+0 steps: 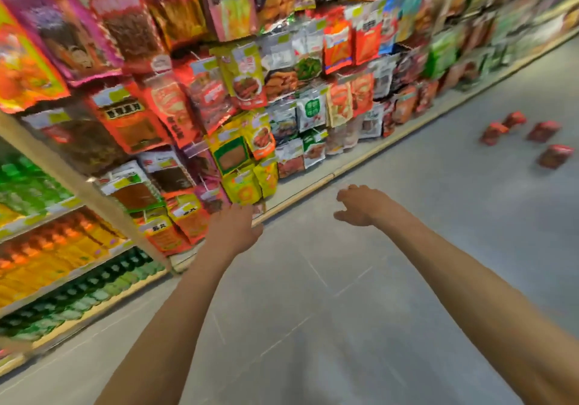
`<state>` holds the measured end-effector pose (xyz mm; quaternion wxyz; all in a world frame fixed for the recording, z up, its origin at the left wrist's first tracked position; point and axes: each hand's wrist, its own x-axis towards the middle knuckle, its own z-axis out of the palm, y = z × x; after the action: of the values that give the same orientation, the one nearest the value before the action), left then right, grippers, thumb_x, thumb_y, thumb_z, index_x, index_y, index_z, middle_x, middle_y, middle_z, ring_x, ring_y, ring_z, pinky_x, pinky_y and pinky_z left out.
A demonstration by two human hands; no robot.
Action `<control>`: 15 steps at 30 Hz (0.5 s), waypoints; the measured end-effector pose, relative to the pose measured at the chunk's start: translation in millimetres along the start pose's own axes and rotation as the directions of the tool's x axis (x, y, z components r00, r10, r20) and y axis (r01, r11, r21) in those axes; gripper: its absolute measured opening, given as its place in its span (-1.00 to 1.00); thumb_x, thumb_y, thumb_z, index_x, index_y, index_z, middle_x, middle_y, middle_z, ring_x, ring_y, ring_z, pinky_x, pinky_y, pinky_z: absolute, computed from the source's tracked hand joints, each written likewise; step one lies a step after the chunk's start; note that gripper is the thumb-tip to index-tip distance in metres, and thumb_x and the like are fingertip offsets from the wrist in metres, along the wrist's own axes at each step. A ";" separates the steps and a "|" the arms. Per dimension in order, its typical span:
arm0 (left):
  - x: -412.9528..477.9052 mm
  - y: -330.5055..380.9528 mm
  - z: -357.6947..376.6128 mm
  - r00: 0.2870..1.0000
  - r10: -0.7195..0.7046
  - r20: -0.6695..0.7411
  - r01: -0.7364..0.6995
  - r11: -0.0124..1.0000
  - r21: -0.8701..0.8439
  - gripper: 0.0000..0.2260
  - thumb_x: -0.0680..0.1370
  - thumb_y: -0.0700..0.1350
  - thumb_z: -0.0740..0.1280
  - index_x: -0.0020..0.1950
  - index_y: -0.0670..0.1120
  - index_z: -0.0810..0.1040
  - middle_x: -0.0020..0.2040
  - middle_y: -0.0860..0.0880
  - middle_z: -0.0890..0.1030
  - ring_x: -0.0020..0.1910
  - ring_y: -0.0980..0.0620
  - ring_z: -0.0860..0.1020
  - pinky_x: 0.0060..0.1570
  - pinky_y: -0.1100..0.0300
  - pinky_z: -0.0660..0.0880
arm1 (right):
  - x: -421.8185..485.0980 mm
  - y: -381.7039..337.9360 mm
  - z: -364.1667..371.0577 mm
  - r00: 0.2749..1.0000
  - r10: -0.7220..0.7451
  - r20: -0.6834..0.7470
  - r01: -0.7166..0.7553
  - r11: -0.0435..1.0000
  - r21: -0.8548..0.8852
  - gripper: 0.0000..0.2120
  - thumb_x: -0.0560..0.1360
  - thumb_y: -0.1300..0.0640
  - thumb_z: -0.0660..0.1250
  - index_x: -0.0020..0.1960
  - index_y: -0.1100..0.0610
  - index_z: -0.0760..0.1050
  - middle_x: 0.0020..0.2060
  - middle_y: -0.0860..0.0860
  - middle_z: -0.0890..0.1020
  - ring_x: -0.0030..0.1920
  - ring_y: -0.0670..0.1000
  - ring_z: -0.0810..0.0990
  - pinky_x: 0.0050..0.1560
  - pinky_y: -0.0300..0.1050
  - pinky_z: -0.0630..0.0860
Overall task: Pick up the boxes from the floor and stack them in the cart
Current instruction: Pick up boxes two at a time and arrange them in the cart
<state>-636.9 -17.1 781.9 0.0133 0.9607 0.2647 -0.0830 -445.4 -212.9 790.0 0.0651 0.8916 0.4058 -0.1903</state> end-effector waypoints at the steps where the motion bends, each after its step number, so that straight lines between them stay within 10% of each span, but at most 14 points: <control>1: 18.6 25.4 -4.6 0.999 0.045 -0.010 -0.045 0.999 0.004 -0.64 0.58 0.16 0.20 0.26 -0.03 0.46 0.19 -0.13 0.53 0.20 -0.17 0.49 0.08 -0.03 0.46 | -4.6 28.0 0.9 0.999 0.044 -0.006 -0.044 0.999 0.014 -0.48 0.60 -0.18 0.18 0.44 0.11 0.32 0.39 0.13 0.37 0.35 0.19 0.39 0.28 0.11 0.43; 15: 173.7 272.8 -38.4 0.861 0.506 -0.056 -0.506 0.862 0.005 -0.60 0.60 0.18 0.19 0.36 0.00 0.42 0.24 -0.09 0.52 0.23 -0.13 0.48 0.10 -0.02 0.44 | -50.4 257.1 4.3 0.879 0.475 0.049 -0.470 0.843 0.262 -0.44 0.59 -0.19 0.19 0.50 0.06 0.27 0.41 0.12 0.36 0.38 0.19 0.37 0.31 0.10 0.37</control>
<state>-344.7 -161.0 785.8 0.0322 0.9983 0.0043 -0.0487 -284.4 -419.5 796.0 -0.0138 0.9661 0.1450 -0.2132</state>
